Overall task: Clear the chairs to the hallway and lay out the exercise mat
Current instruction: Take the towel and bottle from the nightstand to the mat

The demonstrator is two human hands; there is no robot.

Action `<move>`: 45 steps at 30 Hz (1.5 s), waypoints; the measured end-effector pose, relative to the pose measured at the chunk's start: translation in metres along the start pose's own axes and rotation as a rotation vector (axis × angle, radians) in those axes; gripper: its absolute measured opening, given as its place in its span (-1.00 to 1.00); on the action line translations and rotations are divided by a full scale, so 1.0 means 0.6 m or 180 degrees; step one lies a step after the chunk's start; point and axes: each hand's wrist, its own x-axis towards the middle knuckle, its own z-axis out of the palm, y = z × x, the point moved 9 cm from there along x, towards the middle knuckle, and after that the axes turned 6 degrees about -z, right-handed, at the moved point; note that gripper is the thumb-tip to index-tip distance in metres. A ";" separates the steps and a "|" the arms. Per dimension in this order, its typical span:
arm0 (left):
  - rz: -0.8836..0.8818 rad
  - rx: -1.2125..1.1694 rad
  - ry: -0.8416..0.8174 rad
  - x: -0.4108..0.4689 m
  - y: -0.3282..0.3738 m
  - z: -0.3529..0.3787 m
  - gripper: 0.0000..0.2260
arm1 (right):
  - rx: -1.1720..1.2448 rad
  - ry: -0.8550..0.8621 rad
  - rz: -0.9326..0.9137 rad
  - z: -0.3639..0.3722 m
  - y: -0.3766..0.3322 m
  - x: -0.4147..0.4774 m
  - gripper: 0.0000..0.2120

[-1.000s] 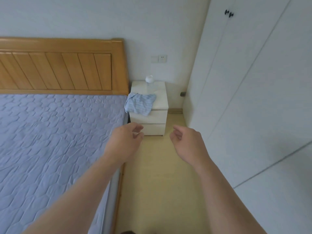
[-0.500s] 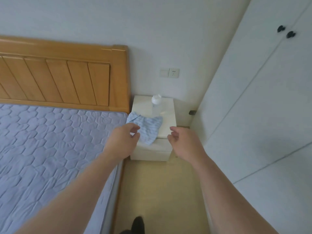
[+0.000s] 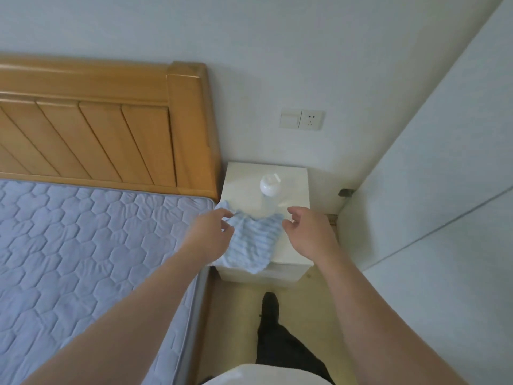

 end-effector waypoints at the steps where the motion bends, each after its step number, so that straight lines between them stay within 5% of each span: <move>1: -0.0105 0.0112 -0.0074 0.028 0.002 0.009 -0.69 | -0.0032 -0.0077 0.0017 0.005 0.008 0.033 -0.54; 9: -0.0458 0.0653 -0.0579 0.220 0.004 0.089 -0.62 | 0.0136 -0.0382 0.0356 0.050 0.056 0.225 -0.42; 21: -0.0349 0.1430 -0.1488 0.422 -0.107 0.278 -0.41 | 0.0618 -0.0072 0.0918 0.170 0.157 0.369 -0.08; 26: -0.0967 0.1600 -0.1575 0.463 -0.164 0.330 -0.22 | 0.0808 -0.0018 0.1036 0.227 0.200 0.387 0.03; 30: -0.0901 0.1967 -0.1450 0.481 -0.179 0.368 -0.18 | 0.0894 0.0007 0.1117 0.257 0.230 0.394 0.06; 33: -0.1095 0.1580 -0.1240 0.480 -0.205 0.383 -0.25 | 0.0924 0.0061 0.1188 0.273 0.245 0.392 0.07; 40: -0.0985 0.0648 -0.0473 0.489 -0.206 0.301 -0.78 | 0.1034 0.0191 0.1212 0.279 0.239 0.403 0.14; 45: -0.1394 -0.0264 0.0053 0.498 -0.203 0.210 -0.83 | 0.1291 0.0575 0.1076 0.268 0.217 0.423 0.21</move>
